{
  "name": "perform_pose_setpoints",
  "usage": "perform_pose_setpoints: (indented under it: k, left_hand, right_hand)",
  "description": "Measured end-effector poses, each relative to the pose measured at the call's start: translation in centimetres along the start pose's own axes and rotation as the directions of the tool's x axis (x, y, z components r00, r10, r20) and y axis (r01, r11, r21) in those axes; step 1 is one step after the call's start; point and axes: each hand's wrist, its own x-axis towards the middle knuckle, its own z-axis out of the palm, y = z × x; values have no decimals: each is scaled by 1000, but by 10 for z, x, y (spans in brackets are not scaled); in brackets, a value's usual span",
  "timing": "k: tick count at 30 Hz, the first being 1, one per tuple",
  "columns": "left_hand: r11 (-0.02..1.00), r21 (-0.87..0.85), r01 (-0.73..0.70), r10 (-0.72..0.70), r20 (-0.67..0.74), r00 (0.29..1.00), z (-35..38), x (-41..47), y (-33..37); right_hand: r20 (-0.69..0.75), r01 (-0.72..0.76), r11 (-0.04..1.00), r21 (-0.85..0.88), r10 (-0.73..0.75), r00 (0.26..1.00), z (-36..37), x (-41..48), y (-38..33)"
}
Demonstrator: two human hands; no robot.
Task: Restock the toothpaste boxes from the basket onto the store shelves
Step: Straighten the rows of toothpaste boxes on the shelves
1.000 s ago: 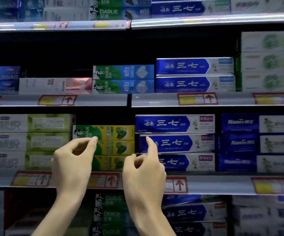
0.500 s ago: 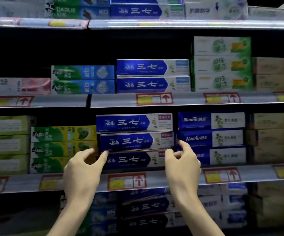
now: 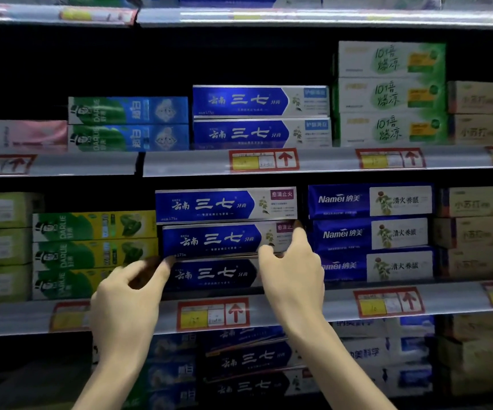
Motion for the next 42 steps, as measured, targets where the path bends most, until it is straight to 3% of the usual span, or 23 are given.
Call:
perform_pose_setpoints:
  k: [18, 29, 35, 42]
  left_hand:
    - [999, -38, -2, 0, -33, 999, 3, 5, -8]
    - [999, 9, -41, 41, -69, 997, 12, 6, -11]
    - [997, 8, -75, 75, -55, 996, 14, 9, -9]
    - [991, -108, -73, 65, -71, 995, 17, 10, -15]
  right_hand:
    - [-128, 5, 994, 105, 8, 992, 9, 2, 4]
    - [-76, 13, 1000, -7, -14, 997, 6, 15, 1]
    - [-103, 28, 999, 44, -23, 994, 5, 17, -1]
    - [-111, 38, 992, 123, -24, 993, 6, 16, 0]
